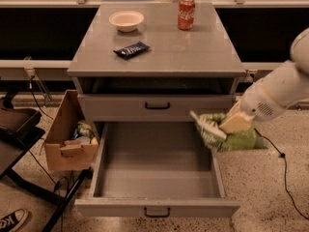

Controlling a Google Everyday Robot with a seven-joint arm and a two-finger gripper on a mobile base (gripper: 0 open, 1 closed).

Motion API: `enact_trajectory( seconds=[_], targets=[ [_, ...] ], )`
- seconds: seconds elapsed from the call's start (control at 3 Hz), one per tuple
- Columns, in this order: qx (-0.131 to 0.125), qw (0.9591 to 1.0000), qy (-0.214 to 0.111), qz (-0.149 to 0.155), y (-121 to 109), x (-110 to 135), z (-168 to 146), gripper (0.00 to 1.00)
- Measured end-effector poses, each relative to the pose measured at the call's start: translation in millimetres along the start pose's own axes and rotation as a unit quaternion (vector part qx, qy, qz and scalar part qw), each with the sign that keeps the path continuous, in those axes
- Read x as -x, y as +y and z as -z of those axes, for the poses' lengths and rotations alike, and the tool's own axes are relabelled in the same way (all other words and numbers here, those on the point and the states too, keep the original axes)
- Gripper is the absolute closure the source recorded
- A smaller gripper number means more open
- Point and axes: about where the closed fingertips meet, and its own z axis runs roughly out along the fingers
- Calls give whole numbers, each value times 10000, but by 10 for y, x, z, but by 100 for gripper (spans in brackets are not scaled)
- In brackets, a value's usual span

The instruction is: Pick green jalapeno chip bag from middle drawer and place on counter

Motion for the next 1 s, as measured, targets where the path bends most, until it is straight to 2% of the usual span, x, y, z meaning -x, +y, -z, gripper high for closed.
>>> enact_trajectory(
  seconds=[0.33,0.67,1.0],
  targets=[
    [-226,9974,33,-687,-407,83,454,100],
    [-56,9887,290,-1471,-732,36,678,100],
    [-46,9769,334,-2109,-1128,36,776,100]
  ],
)
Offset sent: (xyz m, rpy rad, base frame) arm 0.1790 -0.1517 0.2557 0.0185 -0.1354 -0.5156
